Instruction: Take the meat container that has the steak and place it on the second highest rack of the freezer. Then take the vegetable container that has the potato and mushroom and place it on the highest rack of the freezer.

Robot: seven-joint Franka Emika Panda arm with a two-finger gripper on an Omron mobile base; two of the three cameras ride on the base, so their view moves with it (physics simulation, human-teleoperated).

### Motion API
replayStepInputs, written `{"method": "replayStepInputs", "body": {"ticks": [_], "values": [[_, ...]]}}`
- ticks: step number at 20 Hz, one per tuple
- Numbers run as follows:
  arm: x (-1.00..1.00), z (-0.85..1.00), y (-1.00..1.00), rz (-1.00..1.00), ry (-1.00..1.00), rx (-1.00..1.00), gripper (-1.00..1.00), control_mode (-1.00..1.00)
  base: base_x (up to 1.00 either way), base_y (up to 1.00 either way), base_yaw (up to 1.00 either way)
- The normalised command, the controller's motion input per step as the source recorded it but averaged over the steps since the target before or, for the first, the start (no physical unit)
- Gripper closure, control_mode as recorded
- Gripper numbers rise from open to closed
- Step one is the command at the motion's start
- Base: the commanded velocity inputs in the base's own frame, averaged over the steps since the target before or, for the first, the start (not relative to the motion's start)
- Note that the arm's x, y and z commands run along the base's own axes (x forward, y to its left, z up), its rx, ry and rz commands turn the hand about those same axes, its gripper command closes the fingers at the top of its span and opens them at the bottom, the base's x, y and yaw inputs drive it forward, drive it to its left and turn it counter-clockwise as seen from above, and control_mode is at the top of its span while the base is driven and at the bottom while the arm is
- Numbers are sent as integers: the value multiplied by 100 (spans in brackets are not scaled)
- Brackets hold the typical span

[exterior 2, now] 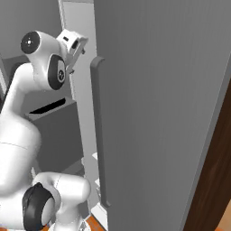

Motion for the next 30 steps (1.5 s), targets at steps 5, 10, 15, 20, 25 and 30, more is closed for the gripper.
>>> {"method": "replayStepInputs", "body": {"ticks": [5, 10, 15, 20, 25, 30], "values": [[-100, 0, -3, 8, 2, -13, -100, -100, 0, 0, 0], [-100, -25, -8, 1, 10, -15, -100, -100, 0, 0, 0], [-81, -65, -11, 7, 24, -15, -100, -100, 0, 0, 0], [-45, -35, 0, 5, 16, -12, -100, 100, -17, 0, 0], [0, 0, 0, 0, 0, 0, -100, 100, -100, -14, 15], [0, 0, 0, 0, 0, 0, -100, 100, -100, -4, 51]]}}
